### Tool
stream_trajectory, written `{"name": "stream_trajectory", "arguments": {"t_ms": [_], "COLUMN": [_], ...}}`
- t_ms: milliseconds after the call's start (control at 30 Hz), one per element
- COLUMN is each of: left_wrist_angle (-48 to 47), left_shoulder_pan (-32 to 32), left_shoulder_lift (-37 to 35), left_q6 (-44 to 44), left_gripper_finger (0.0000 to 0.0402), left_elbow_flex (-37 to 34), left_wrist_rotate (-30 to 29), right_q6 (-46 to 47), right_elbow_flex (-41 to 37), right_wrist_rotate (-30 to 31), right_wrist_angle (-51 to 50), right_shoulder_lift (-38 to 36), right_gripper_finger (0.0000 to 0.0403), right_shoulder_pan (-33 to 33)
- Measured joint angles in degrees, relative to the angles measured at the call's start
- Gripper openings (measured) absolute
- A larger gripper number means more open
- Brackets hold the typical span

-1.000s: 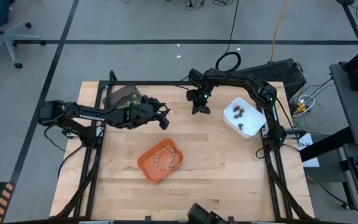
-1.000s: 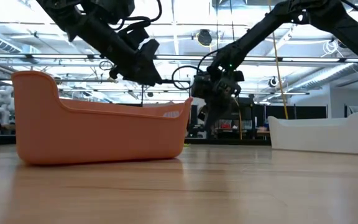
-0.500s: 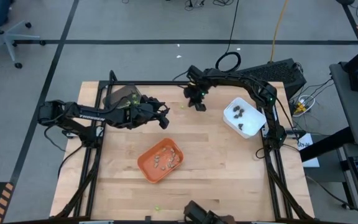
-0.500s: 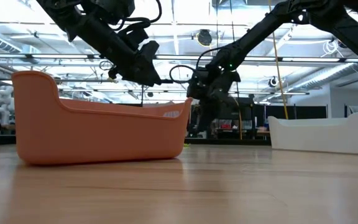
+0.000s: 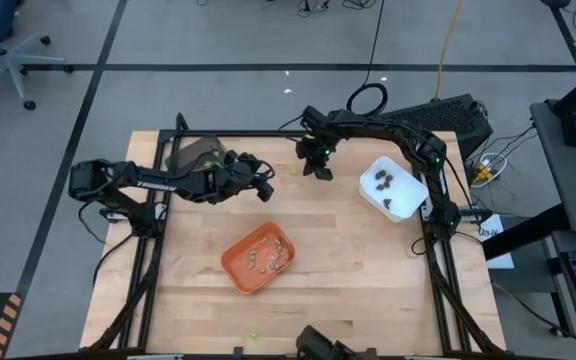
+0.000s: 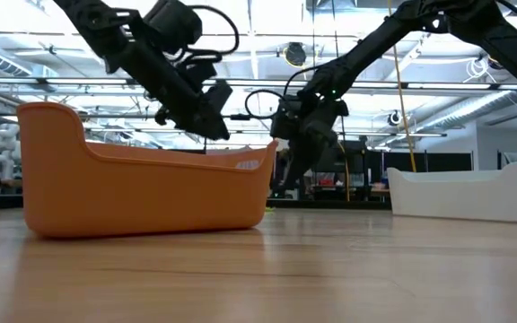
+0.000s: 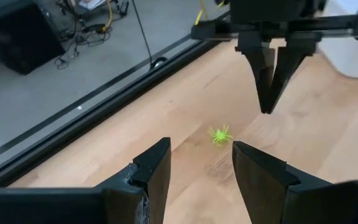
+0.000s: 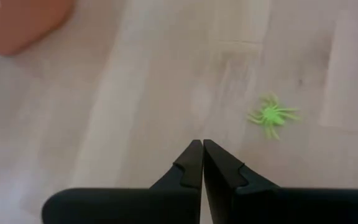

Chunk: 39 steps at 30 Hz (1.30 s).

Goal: Sort Halloween decoration
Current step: Put the green spider toy into the black bin

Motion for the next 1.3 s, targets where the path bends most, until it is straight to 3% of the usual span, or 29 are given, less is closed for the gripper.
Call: {"name": "stream_trajectory", "arguments": {"t_ms": [133, 300, 467, 567, 700, 833, 1000, 1133, 1200, 1300], "left_wrist_angle": [0.5, 0.67, 0.65, 0.98, 1.04, -0.1, -0.45, 0.77, 1.84, 2.11], "left_shoulder_pan": [0.41, -0.76, -0.44, 0.94, 1.62, 1.53, 1.31, 1.47, 1.56, 1.75], "left_shoulder_lift": [0.41, 0.41, 0.41, 0.41, 0.41, 0.41, 0.41, 0.41, 0.41, 0.41], "left_q6": [-0.34, -0.44, 0.87, 3.69, 4.47, 4.21, 4.22, 4.31, 4.95, 5.78], "left_gripper_finger": [0.0172, 0.0172, 0.0172, 0.0172, 0.0172, 0.0172, 0.0172, 0.0172, 0.0172, 0.0172], "left_elbow_flex": [0.0, 0.0, 0.0, 0.0, 0.0, 0.0, 0.0, 0.0, 0.0, 0.0], "left_wrist_rotate": [0.08, 0.02, 0.63, 5.64, 7.98, 7.95, 7.92, 7.75, 7.79, 8.13], "right_q6": [1.42, 2.52, 1.08, -1.14, 3.93, 6.83, 12.67, 25.7, 33.09, 37.89], "right_elbow_flex": [0.0, 0.07, -0.03, -1.91, -7.07, -14.81, -30.96, -46.24, -52.11, -55.47], "right_wrist_rotate": [6.45, 7.08, -0.31, -2.02, 1.1, 1.96, 7.89, 12.72, 18.95, 24.22], "right_wrist_angle": [4.88, 0.03, -10.61, -10.15, 5.02, 10.64, 23.15, 45.59, 57.35, 65.5], "right_shoulder_lift": [0.84, 0.57, 0.28, -0.47, -2.36, -5.61, -17.72, -27.87, -30.17, -30.12], "right_gripper_finger": [0.0, 0.0011, 0.0027, 0.0029, 0.0027, 0.0018, 0.0002, 0.0003, 0.0003, 0.0003], "right_shoulder_pan": [0.59, 1.74, 2.18, 2.51, 2.97, 4.19, 6.69, 8.22, 9.39, 10.29]}}
